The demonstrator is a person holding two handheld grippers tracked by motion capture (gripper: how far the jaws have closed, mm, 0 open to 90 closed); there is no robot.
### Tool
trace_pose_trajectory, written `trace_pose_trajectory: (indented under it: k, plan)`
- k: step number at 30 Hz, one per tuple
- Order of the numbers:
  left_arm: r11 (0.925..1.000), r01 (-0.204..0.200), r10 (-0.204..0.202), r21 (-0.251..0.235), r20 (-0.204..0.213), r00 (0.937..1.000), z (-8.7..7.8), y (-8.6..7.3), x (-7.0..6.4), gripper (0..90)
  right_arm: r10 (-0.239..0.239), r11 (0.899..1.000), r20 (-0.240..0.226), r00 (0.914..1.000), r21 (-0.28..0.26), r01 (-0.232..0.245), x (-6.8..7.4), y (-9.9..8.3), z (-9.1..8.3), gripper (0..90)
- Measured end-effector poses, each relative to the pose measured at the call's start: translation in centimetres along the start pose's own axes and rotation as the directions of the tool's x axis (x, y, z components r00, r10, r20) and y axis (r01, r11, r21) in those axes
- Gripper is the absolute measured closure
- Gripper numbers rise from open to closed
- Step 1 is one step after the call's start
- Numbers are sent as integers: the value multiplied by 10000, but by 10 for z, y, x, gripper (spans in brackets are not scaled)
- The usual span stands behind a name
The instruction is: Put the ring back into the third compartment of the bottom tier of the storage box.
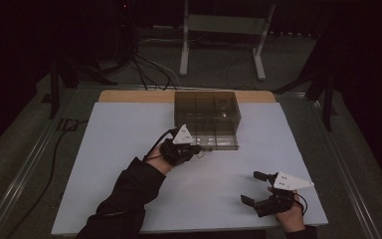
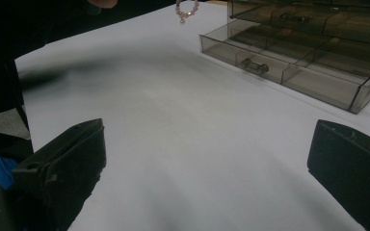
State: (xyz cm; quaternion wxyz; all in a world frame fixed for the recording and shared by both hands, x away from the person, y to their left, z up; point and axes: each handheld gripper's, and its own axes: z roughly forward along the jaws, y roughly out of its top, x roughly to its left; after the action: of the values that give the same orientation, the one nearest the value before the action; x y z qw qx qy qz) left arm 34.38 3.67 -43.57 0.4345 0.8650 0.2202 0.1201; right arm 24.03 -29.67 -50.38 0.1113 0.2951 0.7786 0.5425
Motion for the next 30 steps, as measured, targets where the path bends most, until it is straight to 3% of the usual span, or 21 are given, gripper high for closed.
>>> trace_pose_trajectory:
  k: [30]
  plan:
    - [9988, -58, 76, -483, 378, 9993, 25, 30, -1, 896, 10, 10000, 5, 10000, 29, -10, 0, -1, -1, 0]
